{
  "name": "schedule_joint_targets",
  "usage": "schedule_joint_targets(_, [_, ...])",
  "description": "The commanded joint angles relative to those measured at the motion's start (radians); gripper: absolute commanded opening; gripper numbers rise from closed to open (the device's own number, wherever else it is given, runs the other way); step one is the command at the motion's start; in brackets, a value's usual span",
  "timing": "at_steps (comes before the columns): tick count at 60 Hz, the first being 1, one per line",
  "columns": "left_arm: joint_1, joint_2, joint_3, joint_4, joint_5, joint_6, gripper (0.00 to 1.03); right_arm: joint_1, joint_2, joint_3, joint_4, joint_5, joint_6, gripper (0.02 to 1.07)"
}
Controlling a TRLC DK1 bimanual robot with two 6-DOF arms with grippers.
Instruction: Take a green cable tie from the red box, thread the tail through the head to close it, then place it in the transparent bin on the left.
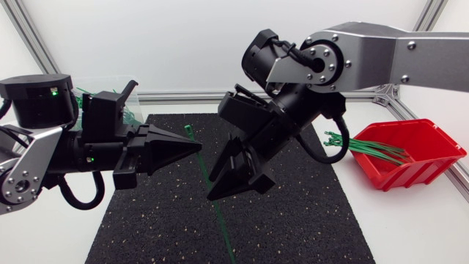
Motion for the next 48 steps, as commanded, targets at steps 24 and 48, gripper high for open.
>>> schedule_joint_targets(24, [-0.056, 0.006, 0.032, -0.062, 0.007, 0.075, 0.04, -0.025, 0.034, 0.017, 0.011, -0.028, -0.016, 0.43])
schedule_joint_targets(48, [-0.089, 0.002, 0.043, -0.076, -0.014, 0.075, 0.04, -0.019, 0.025, -0.024, 0.039, -0.034, -0.007, 0.08])
